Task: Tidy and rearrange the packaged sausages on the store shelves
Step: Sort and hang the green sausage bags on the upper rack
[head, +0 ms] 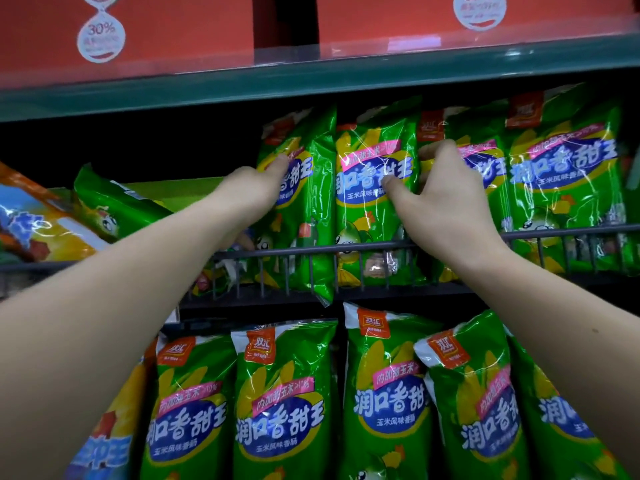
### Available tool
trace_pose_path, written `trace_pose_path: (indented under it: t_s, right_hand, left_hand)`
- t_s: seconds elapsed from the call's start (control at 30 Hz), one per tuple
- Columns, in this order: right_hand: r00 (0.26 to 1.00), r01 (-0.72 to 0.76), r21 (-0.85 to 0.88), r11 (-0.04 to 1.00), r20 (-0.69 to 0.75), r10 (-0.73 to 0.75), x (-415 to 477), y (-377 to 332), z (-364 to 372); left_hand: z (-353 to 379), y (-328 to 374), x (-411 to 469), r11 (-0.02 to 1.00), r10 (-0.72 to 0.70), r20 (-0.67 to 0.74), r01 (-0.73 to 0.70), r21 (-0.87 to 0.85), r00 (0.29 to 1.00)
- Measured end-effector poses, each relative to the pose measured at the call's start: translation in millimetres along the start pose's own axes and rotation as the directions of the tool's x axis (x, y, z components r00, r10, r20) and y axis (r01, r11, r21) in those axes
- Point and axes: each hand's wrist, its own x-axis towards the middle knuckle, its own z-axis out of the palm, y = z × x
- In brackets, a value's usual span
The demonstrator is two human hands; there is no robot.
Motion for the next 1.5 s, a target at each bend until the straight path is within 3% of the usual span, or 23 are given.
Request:
trace_pose_path:
  t_s: [0.2, 0.33, 0.57, 0.73, 0.83, 0.93, 1.13, 1.27, 1.5]
  right_hand:
    - [0.991, 0.110, -0.010, 0.994, -0.072, -0.111, -11, -2, 2]
    - [0.966, 0.211, -0.071, 0.975, -0.136, -0.219, -16, -3, 6]
    - [0.918, 0.323, -0.222, 0.920, -0.165, -0.362, -24, -35, 17]
    - [0.881, 0.473, -0.125, 0.872, 0.058, -0.469, -37, -69, 50]
    - [0.869, 0.474, -0.057, 0.879, 0.191, -0.456, -41, -88, 68]
    - [0.861, 0.451, -0.017, 0.892, 0.273, -0.430, -41, -103, 83]
    - [0.830, 0.379, -0.087, 0.921, 0.472, -0.297, -41, -132, 113]
    - [0.783, 0.309, -0.134, 0.942, 0.598, -0.172, -41, -144, 128]
    - [0.775, 0.231, -0.084, 0.969, 0.618, -0.131, -40, -147, 134]
  left_hand:
    - [-17, -9, -6, 0.968, 0.166, -0.023, -0.158, 0.193, 0.986]
    - [-39, -21, -8, 0.921, 0.321, -0.126, -0.279, 0.272, 0.938]
    - [-78, -59, -3, 0.888, 0.387, -0.236, -0.291, 0.356, 0.892]
    - [-104, -83, -7, 0.833, 0.437, -0.261, -0.277, 0.479, 0.861]
    - [-116, -95, -8, 0.807, 0.483, -0.179, -0.357, 0.471, 0.857]
    - [-124, -104, -6, 0.759, 0.568, -0.142, -0.449, 0.471, 0.811]
    - [-136, -125, 2, 0.726, 0.667, -0.217, -0.557, 0.403, 0.713]
    - [-146, -138, 7, 0.754, 0.645, -0.204, -0.569, 0.330, 0.736]
    - [-150, -154, 10, 0.710, 0.674, -0.073, -0.616, 0.340, 0.736]
